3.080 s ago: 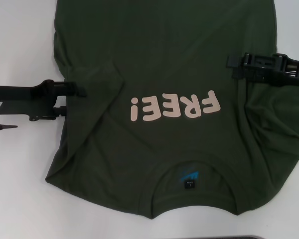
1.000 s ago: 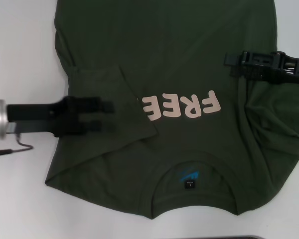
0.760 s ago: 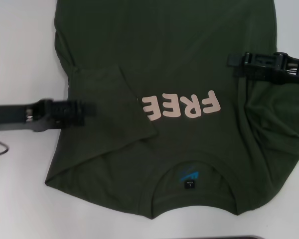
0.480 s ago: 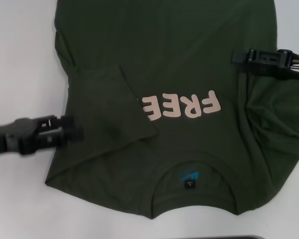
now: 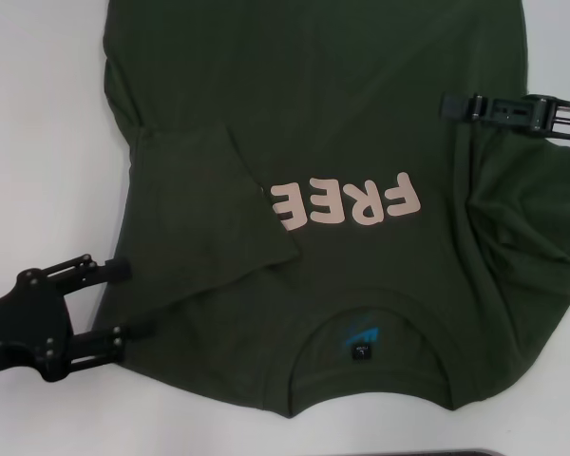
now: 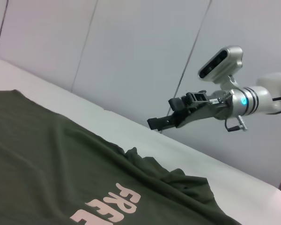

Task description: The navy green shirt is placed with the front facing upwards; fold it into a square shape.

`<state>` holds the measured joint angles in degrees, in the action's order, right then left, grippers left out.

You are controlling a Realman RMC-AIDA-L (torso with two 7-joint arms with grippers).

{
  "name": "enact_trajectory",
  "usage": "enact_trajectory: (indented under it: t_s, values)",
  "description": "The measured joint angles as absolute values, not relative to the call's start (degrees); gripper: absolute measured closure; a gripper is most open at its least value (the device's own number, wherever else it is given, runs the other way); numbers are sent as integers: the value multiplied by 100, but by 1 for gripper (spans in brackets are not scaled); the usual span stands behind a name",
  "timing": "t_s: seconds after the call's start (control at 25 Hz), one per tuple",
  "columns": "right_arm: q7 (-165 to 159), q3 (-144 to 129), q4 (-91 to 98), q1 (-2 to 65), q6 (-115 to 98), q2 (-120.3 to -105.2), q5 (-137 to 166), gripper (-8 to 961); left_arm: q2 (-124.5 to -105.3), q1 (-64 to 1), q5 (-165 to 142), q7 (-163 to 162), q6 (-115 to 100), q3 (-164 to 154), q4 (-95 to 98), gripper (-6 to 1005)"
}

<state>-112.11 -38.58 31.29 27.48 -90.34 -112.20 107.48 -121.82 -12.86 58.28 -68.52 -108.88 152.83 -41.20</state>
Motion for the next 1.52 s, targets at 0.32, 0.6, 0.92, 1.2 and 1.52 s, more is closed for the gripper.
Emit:
enact_trajectory:
  t_s: [0.32, 0.6, 0.92, 1.2, 1.52]
  values:
    - [-12096, -3837, 3156, 2647, -9595, -10876, 11380, 100, -12135, -1278, 5845, -6943, -11113, 15428, -4126, 216]
    - [-13239, -3389, 3709, 2456, -10662, -10307, 12143, 99, -12097, -1346, 5860, -7184, -11276, 15729, -4166, 217]
    - [-13833, -2519, 4162, 2581, -10367, -10140, 13808, 100, -12139, -1447, 5970, -7144, -11225, 15783, -4139, 217]
    - [-14046, -2545, 4088, 2639, -10054, -10206, 14088, 100, -12129, -1479, 6130, -7137, -11211, 15796, -4130, 217]
    - [-14298, -2536, 3881, 2631, -9631, -10310, 14132, 101, -12168, -1486, 6130, -7126, -11120, 15927, -4122, 217]
